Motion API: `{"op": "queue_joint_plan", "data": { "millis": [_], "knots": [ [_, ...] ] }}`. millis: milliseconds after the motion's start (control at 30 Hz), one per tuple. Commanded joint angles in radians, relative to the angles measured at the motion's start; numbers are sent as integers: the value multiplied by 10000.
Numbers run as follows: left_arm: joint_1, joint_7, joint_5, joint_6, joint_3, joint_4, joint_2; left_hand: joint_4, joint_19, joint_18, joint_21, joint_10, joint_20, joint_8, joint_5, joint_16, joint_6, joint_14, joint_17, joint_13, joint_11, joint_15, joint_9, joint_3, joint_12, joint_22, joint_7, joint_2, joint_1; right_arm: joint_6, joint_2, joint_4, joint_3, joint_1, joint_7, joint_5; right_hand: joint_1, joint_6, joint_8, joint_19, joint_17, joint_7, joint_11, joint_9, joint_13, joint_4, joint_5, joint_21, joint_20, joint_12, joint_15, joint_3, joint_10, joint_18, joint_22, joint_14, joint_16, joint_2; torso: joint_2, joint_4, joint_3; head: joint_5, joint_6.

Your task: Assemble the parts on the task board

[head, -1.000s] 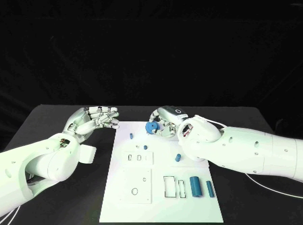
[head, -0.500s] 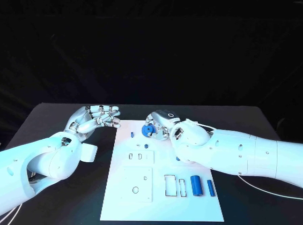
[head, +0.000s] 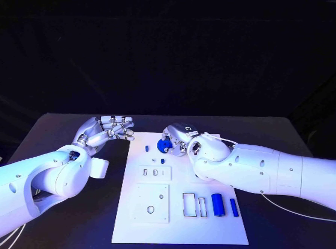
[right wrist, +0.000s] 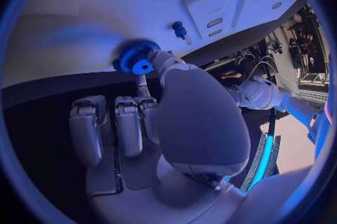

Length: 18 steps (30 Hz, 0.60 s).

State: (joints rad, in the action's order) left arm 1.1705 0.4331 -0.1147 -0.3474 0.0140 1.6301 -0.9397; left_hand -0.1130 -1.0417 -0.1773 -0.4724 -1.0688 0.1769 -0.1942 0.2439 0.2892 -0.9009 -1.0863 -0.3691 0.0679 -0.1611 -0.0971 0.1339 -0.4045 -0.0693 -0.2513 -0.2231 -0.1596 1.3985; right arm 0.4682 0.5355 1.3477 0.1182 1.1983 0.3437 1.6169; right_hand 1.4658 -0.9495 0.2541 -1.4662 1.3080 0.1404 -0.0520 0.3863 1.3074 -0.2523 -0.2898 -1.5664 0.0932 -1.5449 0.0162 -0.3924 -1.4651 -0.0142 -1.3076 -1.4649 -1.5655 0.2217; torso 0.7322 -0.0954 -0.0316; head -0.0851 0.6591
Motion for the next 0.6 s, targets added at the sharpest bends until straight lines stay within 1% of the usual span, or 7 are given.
{"op": "queue_joint_plan", "data": {
  "millis": [33, 233, 300, 367, 500, 567, 600],
  "knots": [
    [15, 46, -9, 176, -8, 22, 14, -13, 42, 43, -38, -75, -9, 53, -28, 64, -58, 75, -10, -15, -5, -14, -9, -48, 44, -9, -2, -17, 15, -302, -51, -91, 19, -32, 93, 143, -131, -408, 105, -1046, 2628, -133, 51, 26, 2368, -1, 45, -44, -81, 10, 59, -76, -809, 142, -2632, -1059, -53, -16, -6, 7, -2, 0, -13],
    [16, 33, -9, 184, -8, 25, 8, -13, 42, 43, -38, -75, -9, 53, -28, 64, -58, 75, -10, -15, -5, -14, -9, -48, 44, -9, -2, -17, 15, -213, -150, -251, 26, -37, 98, 123, -398, -148, -59, -1046, 2628, -27, -38, -60, 2230, -23, 387, -44, -28, 157, -15, -148, -675, 142, -2632, -1059, -53, 154, 0, 10, -1, 9, -24],
    [16, 28, -9, 186, -8, 25, 4, -13, 42, 43, -38, -75, -9, 53, -28, 64, -58, 75, -10, -15, -5, -14, -9, -48, 44, -9, -2, -17, 15, -225, -175, -299, 30, -38, 84, 77, -549, 5, -157, -1046, 2628, 34, -92, -107, 2096, -70, 579, -44, 11, 300, -65, -92, -542, 142, -2632, -1059, -53, 255, -2, 11, -3, 8, -23],
    [16, 24, -9, 187, -8, 26, 1, -13, 42, 43, -38, -75, -9, 53, -28, 64, -58, 75, -10, -15, -5, -14, -9, -48, 44, -9, -2, -17, 15, -258, -190, -333, 33, -38, 69, 33, -908, 295, -339, -1046, 2628, 135, -191, -189, 1941, -242, 780, -44, 88, 468, -153, 197, -385, 142, -2632, -1059, -53, 427, -3, 14, -7, 13, -25],
    [17, 18, -9, 190, -8, 28, -3, -13, 42, 43, -38, -75, -9, 53, -28, 64, -58, 75, -10, -15, -5, -14, -9, -48, 44, -9, -2, -17, 15, -382, -194, -374, 39, -38, 43, -60, -1380, 405, -436, -1046, 2628, 173, -240, -233, 1884, -367, 729, -44, 167, 534, -211, 842, -322, 142, -2632, -1059, -53, 348, -5, 10, 0, 14, -23],
    [17, 14, -9, 190, -8, 30, -8, -13, 42, 43, -38, -75, -9, 53, -28, 64, -58, 75, -10, -15, -5, -14, -9, -48, 44, -9, -2, -17, 15, -484, -181, -380, 41, -39, 31, -111, -1741, 385, -445, -1046, 2628, 167, -242, -240, 1884, -380, 657, -44, 181, 535, -215, 1197, -321, 142, -2632, -1059, -53, 171, -4, 13, -1, 16, -19],
    [17, 13, -10, 190, -8, 30, -9, -13, 42, 43, -38, -75, -9, 53, -28, 64, -58, 75, -10, -15, -5, -14, -9, -48, 44, -9, -2, -17, 15, -516, -175, -381, 42, -39, 28, -131, -1783, 381, -445, -1046, 2628, 166, -240, -241, 1887, -382, 655, -44, 181, 532, -215, 1252, -324, 142, -2632, -1059, -53, 145, -3, 16, -1, 17, -18]
  ]
}}
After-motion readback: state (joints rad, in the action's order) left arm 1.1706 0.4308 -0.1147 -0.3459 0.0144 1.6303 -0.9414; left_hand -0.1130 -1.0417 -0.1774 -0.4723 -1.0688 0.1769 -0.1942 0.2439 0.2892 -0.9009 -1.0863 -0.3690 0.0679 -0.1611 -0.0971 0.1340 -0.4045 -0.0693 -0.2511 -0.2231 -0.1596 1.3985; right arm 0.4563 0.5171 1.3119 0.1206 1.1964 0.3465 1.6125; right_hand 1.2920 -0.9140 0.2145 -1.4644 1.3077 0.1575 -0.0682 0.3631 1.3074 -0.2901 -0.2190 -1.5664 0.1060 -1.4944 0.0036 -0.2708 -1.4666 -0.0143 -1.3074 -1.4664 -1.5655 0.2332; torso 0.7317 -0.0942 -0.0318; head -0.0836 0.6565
